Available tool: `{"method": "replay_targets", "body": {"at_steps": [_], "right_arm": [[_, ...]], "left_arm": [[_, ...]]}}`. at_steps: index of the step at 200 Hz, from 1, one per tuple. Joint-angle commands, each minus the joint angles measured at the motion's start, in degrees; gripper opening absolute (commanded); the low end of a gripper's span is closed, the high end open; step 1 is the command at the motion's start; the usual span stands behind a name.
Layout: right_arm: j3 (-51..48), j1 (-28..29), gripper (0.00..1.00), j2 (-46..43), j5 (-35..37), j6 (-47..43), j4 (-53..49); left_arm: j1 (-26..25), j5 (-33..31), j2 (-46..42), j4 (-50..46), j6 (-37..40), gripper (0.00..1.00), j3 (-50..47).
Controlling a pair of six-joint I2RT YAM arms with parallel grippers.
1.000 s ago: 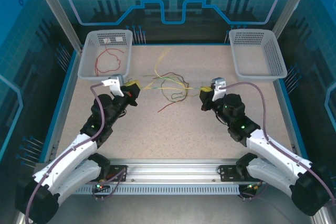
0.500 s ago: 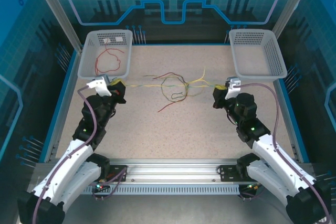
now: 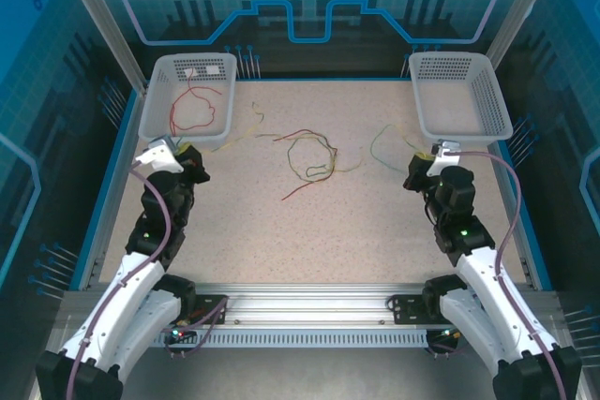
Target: Untangle the cables
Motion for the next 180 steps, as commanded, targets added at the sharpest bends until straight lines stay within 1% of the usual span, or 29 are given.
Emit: {"method": "replay_targets", "body": {"at_steps": [1,14,36,65,75,88,109,135,149,180], "right_arm": [[2.0,-0.8,0.00,-1.3,-0.4,1.0,-0.8],[2.6,-1.4,0.00,-1.3,-0.2,1.1,-1.4],[4.9,-3.5,0.00,0.5,-1.4,1.6,-2.6],[10.5,-9.6,0.00,6.9,-5.2,3.9,-4.4],[13.0,-12.0,0.00,10.3,-7.1,4.7,-4.5],[16.3,-15.1,0.00,14.9,-6.7,6.5,-5.2],[20.3,-19.2,0.00,22.8,-8.7,7.1,-2.9],[28.0,-23.4,0.00,33.8,-9.2,9.4,-3.3],[31.2,-25.0,0.00,39.5,-7.2,10.5,-3.0],[37.4,-28.2,0.00,50.7,-8.0,12.8,0.0]], "left_arm": [[0.5,3.7,-0.9,2.9,-0.7,0.00,0.0],[0.5,5.7,-0.9,3.6,-1.4,0.00,0.5],[0.5,11.8,-0.3,6.1,-2.6,0.00,1.4],[0.4,24.3,2.2,10.1,-5.1,0.00,4.2],[0.4,28.1,3.1,11.2,-6.2,0.00,5.3],[0.3,32.5,3.7,12.9,-7.4,0.00,6.4],[0.2,37.7,3.1,14.7,-8.8,0.00,7.7],[0.0,43.6,1.8,15.6,-10.8,0.00,8.9],[-0.1,47.1,0.9,16.9,-11.7,0.00,8.7],[-0.8,50.1,-1.0,18.4,-13.4,0.00,6.6]]}}
